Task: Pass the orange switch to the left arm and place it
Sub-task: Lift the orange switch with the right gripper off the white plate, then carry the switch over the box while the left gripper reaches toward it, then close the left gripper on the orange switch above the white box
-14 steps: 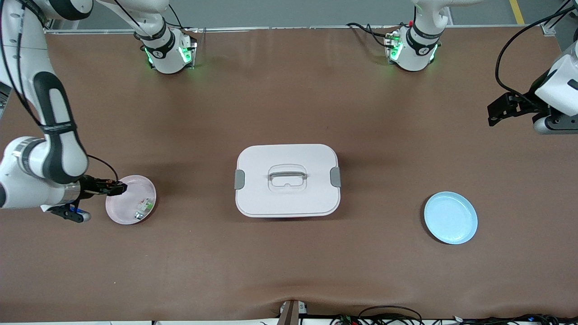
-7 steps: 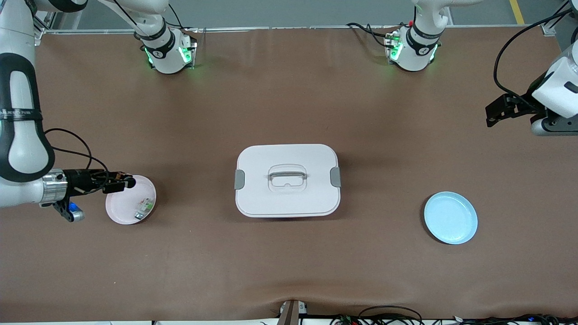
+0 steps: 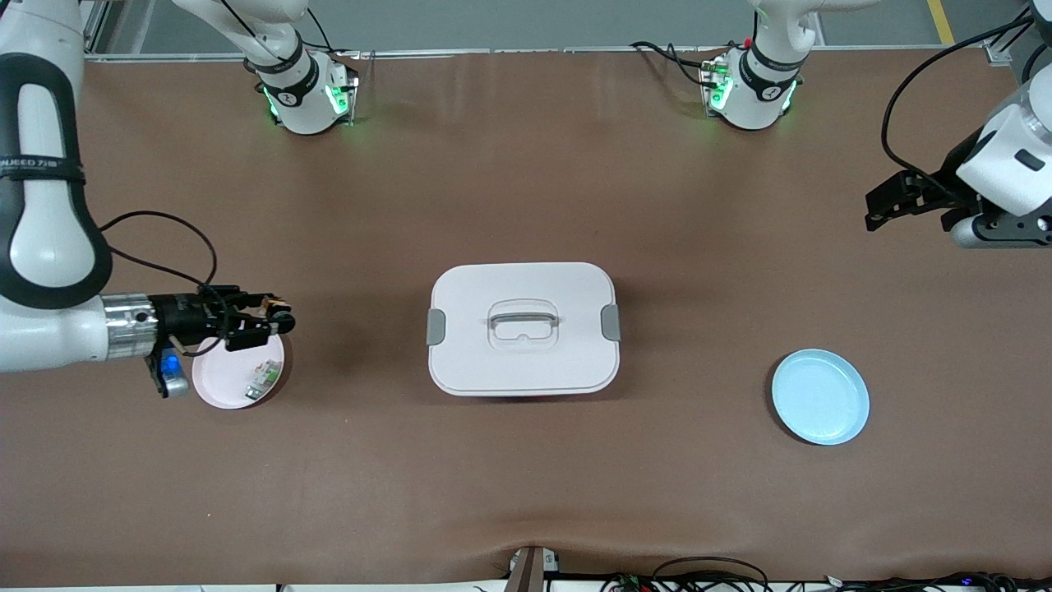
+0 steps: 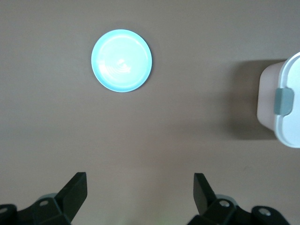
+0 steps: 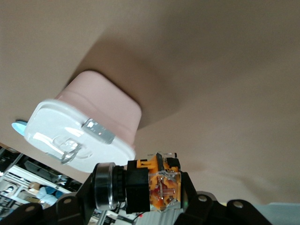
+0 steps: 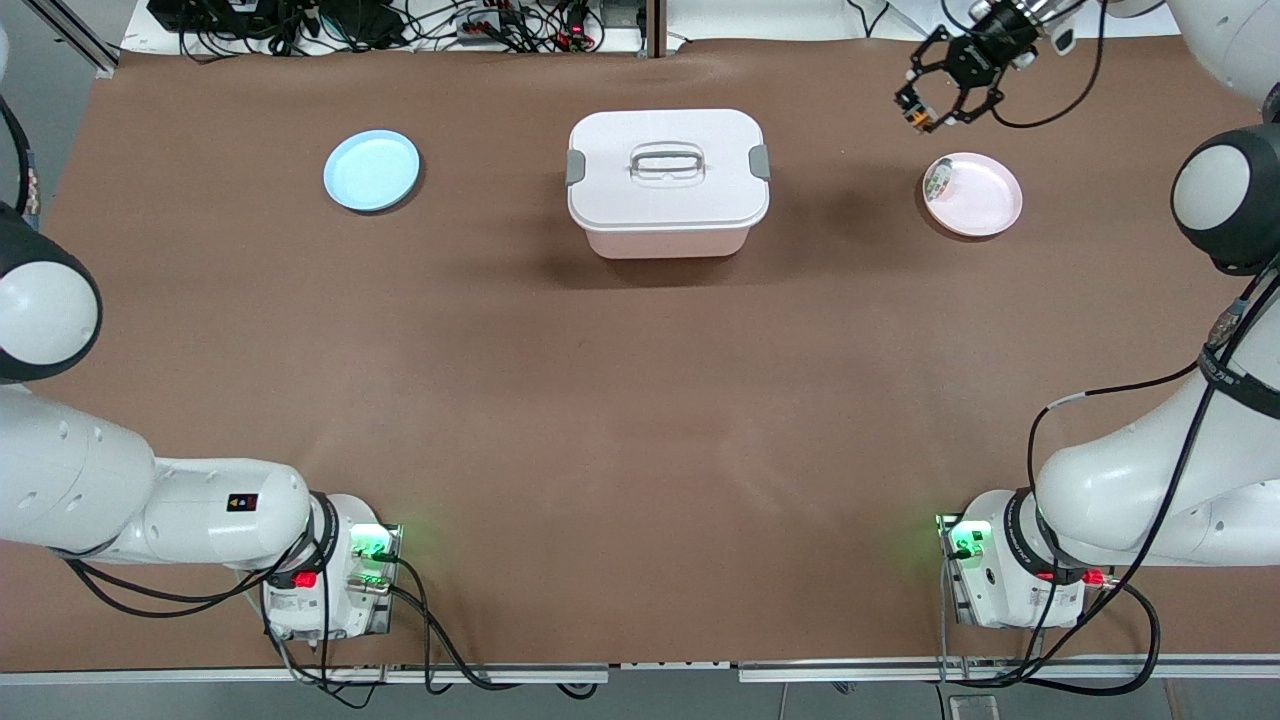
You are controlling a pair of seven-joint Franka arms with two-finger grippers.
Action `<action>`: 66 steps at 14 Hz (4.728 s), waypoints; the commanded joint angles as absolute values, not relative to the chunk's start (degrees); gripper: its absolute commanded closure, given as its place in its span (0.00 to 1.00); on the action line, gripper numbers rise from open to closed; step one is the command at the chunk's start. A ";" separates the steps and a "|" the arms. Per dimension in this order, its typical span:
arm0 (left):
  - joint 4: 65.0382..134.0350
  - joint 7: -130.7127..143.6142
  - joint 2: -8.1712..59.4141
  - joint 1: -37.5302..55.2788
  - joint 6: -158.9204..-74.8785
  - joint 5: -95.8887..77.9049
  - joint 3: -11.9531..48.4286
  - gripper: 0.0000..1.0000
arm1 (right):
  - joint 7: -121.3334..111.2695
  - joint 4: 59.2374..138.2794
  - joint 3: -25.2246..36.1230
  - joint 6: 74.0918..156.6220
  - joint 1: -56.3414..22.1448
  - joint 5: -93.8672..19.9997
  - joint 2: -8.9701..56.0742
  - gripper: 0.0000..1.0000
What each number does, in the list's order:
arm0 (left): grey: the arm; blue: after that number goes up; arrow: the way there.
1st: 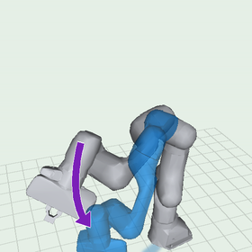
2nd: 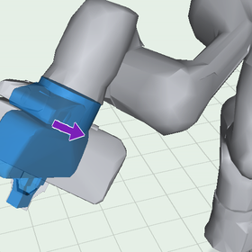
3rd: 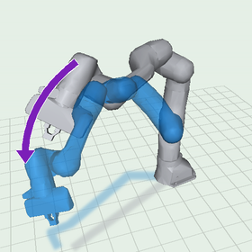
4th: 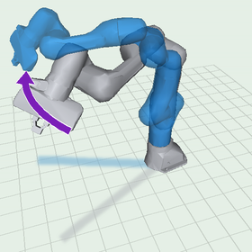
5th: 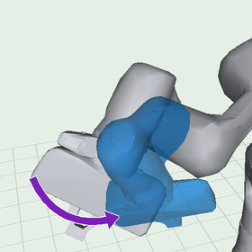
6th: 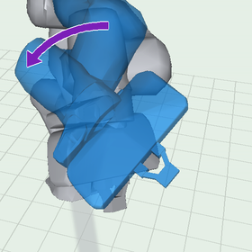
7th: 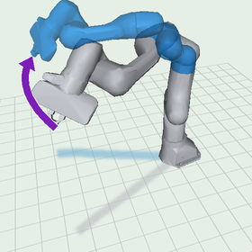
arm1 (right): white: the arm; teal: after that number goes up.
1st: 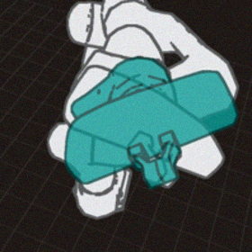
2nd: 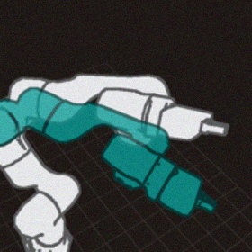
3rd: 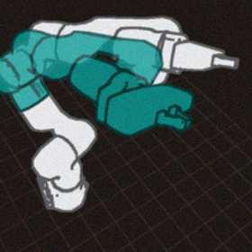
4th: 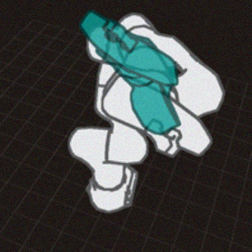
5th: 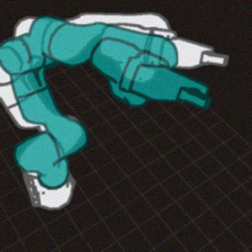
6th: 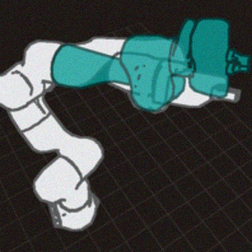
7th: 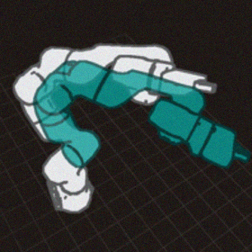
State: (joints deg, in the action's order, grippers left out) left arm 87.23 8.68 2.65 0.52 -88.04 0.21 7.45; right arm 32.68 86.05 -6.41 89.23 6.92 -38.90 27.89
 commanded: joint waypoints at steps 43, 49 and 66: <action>78.13 15.82 27.60 21.36 -118.20 -41.65 10.90 0.00 | 82.97 86.31 -6.06 124.45 -23.12 -66.53 26.63 1.00; 78.22 15.91 29.26 23.99 -125.76 -42.36 10.90 0.03 | 82.97 86.22 -6.06 124.45 -23.12 -66.53 26.63 1.00; 78.31 16.52 30.24 25.66 -127.97 -42.01 10.81 1.00 | 82.97 85.78 -6.06 124.37 -23.11 -66.53 26.72 1.00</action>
